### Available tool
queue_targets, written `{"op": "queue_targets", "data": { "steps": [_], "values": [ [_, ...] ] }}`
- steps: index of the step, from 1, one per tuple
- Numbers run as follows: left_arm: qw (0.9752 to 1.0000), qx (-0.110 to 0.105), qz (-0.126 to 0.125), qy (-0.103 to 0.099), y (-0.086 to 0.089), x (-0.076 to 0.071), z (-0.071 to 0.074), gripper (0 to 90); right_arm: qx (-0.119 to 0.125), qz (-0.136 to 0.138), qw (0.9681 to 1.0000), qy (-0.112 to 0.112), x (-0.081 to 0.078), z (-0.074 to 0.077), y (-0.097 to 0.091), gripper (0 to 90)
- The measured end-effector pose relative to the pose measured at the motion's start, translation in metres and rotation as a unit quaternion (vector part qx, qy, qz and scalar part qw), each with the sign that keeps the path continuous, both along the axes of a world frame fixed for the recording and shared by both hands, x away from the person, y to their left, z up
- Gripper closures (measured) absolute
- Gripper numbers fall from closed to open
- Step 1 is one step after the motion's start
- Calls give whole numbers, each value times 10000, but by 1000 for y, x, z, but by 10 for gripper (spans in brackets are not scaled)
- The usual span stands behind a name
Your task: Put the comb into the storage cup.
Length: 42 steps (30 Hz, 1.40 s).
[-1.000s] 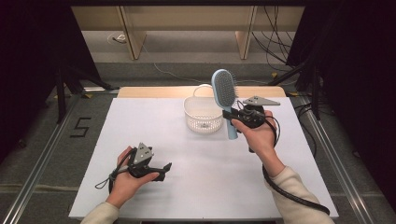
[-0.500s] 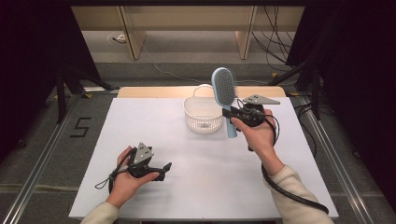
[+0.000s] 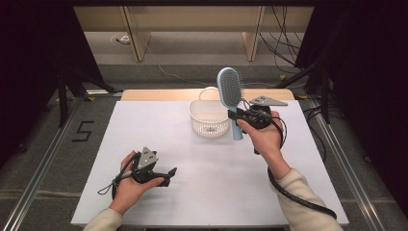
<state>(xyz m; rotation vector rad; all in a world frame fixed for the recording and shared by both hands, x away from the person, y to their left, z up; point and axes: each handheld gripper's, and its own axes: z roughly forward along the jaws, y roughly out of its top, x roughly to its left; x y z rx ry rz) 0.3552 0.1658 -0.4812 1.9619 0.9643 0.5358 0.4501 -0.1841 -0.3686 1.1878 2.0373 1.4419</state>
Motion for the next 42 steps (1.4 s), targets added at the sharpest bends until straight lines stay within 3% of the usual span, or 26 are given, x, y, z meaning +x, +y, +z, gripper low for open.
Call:
{"op": "queue_targets", "data": {
  "steps": [42],
  "values": [
    [10000, -3, -6, -10, -1, 0, 0, 41, 65, -58, 10000, -42, 8, 8, 3, 708]
  ]
}}
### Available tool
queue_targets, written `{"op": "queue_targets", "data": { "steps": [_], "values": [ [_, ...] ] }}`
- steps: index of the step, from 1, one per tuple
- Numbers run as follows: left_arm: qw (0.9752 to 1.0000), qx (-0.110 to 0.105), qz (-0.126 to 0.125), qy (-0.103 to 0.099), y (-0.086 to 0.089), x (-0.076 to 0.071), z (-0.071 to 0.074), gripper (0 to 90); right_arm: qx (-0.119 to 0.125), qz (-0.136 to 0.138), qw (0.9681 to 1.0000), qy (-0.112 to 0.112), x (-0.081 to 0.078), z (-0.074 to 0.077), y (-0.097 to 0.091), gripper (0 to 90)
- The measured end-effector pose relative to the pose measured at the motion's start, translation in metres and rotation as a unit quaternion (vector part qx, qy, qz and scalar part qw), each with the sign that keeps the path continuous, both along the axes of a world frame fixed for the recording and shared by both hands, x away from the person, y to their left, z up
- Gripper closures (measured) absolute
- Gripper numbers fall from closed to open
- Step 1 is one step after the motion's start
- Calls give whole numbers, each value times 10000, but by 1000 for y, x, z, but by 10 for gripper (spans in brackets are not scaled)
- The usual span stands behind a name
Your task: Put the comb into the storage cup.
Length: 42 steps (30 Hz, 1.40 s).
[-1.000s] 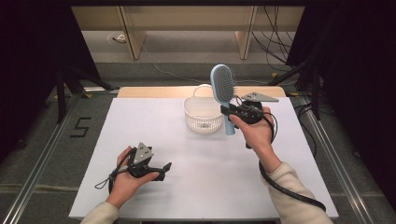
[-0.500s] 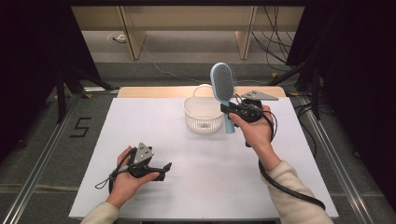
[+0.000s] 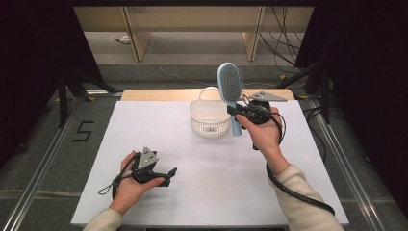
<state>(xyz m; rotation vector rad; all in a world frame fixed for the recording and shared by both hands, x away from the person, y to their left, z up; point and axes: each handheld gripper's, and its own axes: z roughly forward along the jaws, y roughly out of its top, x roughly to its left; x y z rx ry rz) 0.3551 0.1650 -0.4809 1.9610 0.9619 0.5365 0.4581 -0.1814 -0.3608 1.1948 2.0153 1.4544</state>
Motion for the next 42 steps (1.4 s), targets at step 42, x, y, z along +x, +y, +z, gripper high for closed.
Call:
{"op": "queue_targets", "data": {
  "steps": [42],
  "values": [
    [10000, 10, -9, -8, 0, 0, 0, 41, 62, -63, 9999, -108, 6, 9, 3, 709]
  ]
}}
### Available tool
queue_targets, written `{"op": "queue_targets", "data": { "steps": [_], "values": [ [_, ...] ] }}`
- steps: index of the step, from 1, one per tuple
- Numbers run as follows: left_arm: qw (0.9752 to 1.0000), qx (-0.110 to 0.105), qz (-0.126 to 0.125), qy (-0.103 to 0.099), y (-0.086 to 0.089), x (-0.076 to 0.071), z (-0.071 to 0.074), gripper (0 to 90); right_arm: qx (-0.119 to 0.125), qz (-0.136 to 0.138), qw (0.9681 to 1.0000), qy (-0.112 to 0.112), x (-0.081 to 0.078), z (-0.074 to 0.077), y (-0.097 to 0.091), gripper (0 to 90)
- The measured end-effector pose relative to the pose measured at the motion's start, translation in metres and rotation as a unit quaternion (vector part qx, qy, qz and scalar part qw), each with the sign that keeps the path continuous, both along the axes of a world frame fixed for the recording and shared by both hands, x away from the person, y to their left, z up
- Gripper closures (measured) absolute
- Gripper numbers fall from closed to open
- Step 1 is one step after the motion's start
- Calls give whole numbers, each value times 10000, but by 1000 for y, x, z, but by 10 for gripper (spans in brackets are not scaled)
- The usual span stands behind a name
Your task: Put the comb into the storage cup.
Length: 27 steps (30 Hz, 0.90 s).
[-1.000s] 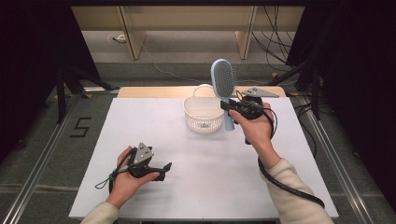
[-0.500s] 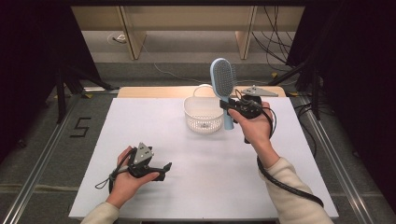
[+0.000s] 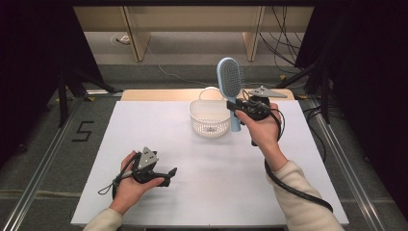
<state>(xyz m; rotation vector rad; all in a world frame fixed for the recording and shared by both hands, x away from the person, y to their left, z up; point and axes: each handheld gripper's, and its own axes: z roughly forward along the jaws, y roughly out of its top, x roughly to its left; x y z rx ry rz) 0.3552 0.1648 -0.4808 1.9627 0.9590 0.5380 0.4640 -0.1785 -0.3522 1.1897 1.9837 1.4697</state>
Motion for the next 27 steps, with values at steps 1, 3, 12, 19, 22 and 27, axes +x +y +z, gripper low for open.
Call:
{"op": "queue_targets", "data": {
  "steps": [1, 3, 12, 19, 22, 27],
  "values": [
    [10000, -2, 4, -4, 0, 0, 0, 41, -3, 4, 10000, -14, 0, 0, 0, 709],
    [10000, -3, 2, 3, 0, 0, 0, 41, -5, -4, 10000, -15, 1, 1, 0, 709],
    [10000, -4, 3, -4, 0, 0, 0, 41, 20, -24, 10000, -41, 2, 3, 0, 709],
    [10000, -1, 2, -5, 0, 0, 0, 41, 34, -36, 10000, -53, 4, 4, 1, 708],
    [10000, -9, 3, -4, 0, 0, 0, 41, 33, -40, 10000, -56, 5, 5, 1, 709],
    [10000, -9, 4, -4, 0, 0, 0, 41, 45, -62, 9999, -77, 7, 6, 2, 709]
  ]
}}
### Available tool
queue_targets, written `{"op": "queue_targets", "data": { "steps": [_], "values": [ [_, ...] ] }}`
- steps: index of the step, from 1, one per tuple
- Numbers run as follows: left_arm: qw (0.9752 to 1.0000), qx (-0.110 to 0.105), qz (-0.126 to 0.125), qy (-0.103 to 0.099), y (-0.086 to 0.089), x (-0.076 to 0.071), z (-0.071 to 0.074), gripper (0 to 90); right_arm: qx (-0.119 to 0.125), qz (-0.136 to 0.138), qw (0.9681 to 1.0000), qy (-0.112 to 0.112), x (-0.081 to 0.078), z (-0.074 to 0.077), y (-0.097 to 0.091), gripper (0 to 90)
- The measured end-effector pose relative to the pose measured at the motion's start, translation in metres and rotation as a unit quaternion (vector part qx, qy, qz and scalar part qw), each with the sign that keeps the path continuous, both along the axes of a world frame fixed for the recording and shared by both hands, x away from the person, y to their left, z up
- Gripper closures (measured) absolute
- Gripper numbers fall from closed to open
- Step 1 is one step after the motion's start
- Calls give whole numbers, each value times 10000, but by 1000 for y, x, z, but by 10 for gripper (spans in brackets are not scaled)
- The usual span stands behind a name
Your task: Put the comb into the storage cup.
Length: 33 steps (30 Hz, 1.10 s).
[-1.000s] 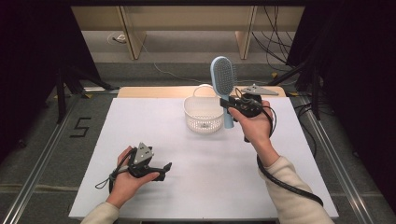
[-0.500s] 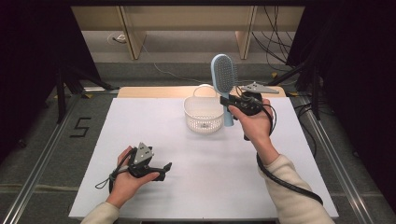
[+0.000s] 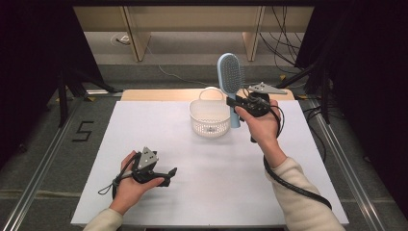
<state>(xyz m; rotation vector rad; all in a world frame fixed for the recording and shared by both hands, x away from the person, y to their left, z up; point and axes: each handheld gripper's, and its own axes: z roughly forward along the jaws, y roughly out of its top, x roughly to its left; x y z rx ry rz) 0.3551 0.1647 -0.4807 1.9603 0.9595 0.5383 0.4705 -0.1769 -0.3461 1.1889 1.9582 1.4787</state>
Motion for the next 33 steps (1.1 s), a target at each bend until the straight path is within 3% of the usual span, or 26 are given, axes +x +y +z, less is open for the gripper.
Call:
{"op": "queue_targets", "data": {
  "steps": [33],
  "values": [
    [10000, -12, -5, 5, 0, 0, 0, 42, 24, -51, 10000, 37, 10, 3, 5, 709]
  ]
}}
